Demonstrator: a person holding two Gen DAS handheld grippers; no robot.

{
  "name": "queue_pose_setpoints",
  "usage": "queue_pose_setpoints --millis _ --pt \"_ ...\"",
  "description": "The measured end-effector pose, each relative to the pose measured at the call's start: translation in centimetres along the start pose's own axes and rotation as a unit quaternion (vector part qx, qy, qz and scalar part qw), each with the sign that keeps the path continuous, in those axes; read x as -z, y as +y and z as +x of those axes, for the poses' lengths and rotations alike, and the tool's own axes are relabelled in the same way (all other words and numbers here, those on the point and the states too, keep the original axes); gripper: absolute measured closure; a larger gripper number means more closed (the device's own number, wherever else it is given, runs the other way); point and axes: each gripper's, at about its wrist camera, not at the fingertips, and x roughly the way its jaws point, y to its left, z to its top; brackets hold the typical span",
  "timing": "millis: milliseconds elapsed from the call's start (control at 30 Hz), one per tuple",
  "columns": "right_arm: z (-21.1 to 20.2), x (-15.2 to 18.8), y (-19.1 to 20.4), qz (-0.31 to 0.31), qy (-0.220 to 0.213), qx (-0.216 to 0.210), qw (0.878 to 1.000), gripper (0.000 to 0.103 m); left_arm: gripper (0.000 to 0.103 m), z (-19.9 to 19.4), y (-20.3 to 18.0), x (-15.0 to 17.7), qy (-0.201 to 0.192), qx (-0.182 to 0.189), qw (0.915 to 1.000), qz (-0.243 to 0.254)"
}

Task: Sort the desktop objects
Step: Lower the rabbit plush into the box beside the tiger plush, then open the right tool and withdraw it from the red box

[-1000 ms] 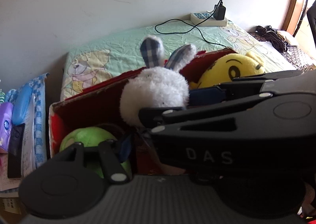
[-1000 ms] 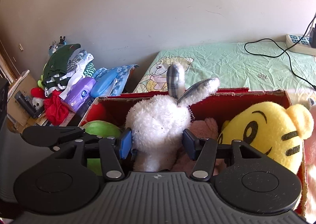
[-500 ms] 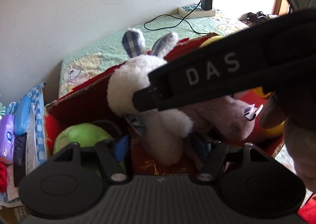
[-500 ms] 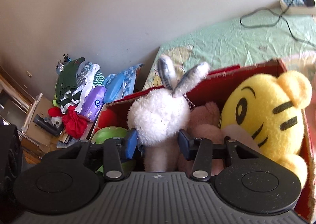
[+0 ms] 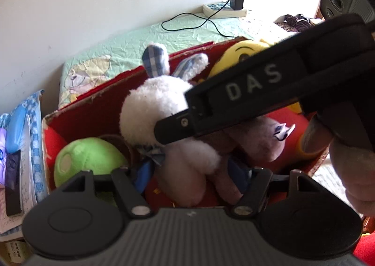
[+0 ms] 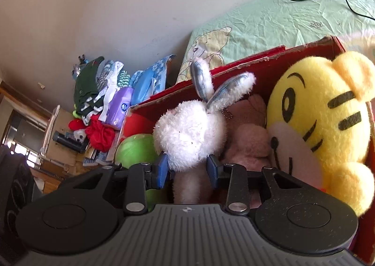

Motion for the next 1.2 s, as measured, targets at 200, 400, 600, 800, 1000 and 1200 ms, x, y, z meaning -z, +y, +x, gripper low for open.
queue_pose_setpoints --millis 200,400,600,800,1000,1200 --pt "0.4 0.1 0.2 -0.008 -0.024 0.011 1.000 0.062 0.029 0.8 0.3 -0.1 -0.013 -0.023 0.9997 -0.001" --pt "0.1 0.7 0.7 -0.031 -0.045 0.021 0.998 0.058 0.022 1.5 -0.6 0.3 -0.025 -0.045 0.9985 0.018" --pt "-0.8 1.2 0.5 -0.041 -0.068 0.024 0.997 0.058 0.018 1.7 -0.2 0.4 -0.029 -0.042 0.9986 0.017" --pt "-1.3 1.7 0.0 -0.037 -0.082 0.032 0.995 0.062 0.016 1.9 0.1 0.5 -0.032 -0.036 0.9987 0.014" --pt "-1.0 2.3 0.5 -0.065 -0.093 0.057 0.992 0.071 0.015 2.2 0.4 0.5 -0.030 -0.037 0.9987 0.015" --pt "-0.9 2.7 0.0 -0.064 -0.105 0.056 0.991 0.072 0.013 1.9 -1.8 1.1 -0.028 -0.043 0.9985 0.016"
